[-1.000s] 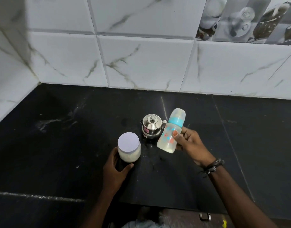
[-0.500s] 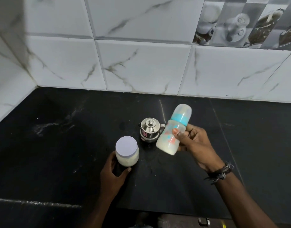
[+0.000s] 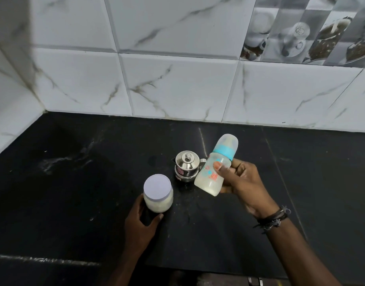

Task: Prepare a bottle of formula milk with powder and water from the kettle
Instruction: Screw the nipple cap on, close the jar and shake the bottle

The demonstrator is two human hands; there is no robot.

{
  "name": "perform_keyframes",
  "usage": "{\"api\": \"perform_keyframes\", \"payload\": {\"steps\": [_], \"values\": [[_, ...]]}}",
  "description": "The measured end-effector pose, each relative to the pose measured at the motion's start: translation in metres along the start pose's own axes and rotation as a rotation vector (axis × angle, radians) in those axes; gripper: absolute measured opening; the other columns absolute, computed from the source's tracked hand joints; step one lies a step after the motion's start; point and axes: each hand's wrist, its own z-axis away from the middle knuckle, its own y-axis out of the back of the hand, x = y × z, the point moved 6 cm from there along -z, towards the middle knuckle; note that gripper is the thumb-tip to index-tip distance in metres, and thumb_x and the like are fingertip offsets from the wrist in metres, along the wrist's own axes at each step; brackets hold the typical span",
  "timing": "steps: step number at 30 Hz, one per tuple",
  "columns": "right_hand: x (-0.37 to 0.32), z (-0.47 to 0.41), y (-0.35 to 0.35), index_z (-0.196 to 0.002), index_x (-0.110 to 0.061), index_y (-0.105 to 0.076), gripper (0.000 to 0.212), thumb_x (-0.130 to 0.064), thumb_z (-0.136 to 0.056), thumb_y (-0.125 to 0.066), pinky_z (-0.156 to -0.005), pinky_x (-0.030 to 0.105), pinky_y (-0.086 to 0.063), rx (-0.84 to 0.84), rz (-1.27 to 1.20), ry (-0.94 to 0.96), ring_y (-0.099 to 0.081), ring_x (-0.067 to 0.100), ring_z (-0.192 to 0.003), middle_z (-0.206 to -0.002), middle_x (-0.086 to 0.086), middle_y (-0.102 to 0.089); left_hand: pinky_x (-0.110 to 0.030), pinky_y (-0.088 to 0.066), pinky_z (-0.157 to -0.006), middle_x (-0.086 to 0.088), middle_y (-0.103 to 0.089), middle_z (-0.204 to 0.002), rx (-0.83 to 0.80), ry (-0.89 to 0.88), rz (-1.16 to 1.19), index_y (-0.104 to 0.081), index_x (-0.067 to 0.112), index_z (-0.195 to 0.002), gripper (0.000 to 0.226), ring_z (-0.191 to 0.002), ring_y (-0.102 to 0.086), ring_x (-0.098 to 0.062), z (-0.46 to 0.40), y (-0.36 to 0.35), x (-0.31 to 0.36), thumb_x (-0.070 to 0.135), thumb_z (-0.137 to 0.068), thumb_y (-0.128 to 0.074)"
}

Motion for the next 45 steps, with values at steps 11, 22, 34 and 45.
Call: {"api": "perform_keyframes", "payload": {"steps": [11, 22, 34, 45], "values": [[-0.007, 0.0, 0.009, -0.111, -0.014, -0.07, 0.039, -0.027, -0.076, -0.083, -0.076, 0.029, -0.06, 0.108, 0.39, 0.113, -0.075, 0.011, -0.089, -0.096, -0.004, -0.078, -0.037, -0.048, -0.103, 0.003, -0.059, -0.134, 0.007, 0.045, 0.055, -0.048, 0.021, -0.138, 0.085, -0.123, -0.056, -0.011, 0.0, 0.001, -0.003, 0.009, -0.064, -0.089], [0.0, -0.002, 0.005, -0.11, 0.002, -0.069, 0.03, -0.011, -0.083, -0.073, -0.069, 0.032, -0.062, 0.061, 0.031, -0.104, -0.076, 0.024, -0.089, -0.095, 0.014, -0.077, -0.033, -0.047, -0.103, 0.002, -0.059, -0.133, 0.007, 0.038, 0.056, -0.049, 0.019, -0.137, 0.085, -0.122, -0.056, -0.011, 0.0, 0.0, 0.0, 0.009, -0.063, -0.09], [-0.009, 0.004, 0.004, -0.114, -0.007, -0.068, 0.042, -0.025, -0.078, -0.081, -0.079, 0.038, -0.062, 0.056, 0.328, 0.051, -0.075, 0.02, -0.093, -0.098, 0.004, -0.078, -0.039, -0.047, -0.104, 0.002, -0.059, -0.133, 0.007, 0.041, 0.048, -0.049, 0.018, -0.137, 0.086, -0.122, -0.057, -0.012, 0.0, 0.0, -0.001, 0.011, -0.062, -0.09], [-0.023, 0.009, -0.004, -0.149, -0.026, -0.027, 0.09, -0.013, -0.078, -0.081, -0.073, 0.025, -0.06, 0.015, 0.392, 0.148, -0.075, 0.016, -0.091, -0.112, 0.002, -0.073, -0.039, -0.048, -0.103, 0.003, -0.06, -0.133, 0.009, 0.048, 0.051, -0.05, 0.021, -0.136, 0.084, -0.122, -0.057, -0.01, 0.001, 0.0, 0.0, 0.012, -0.063, -0.09]]}}
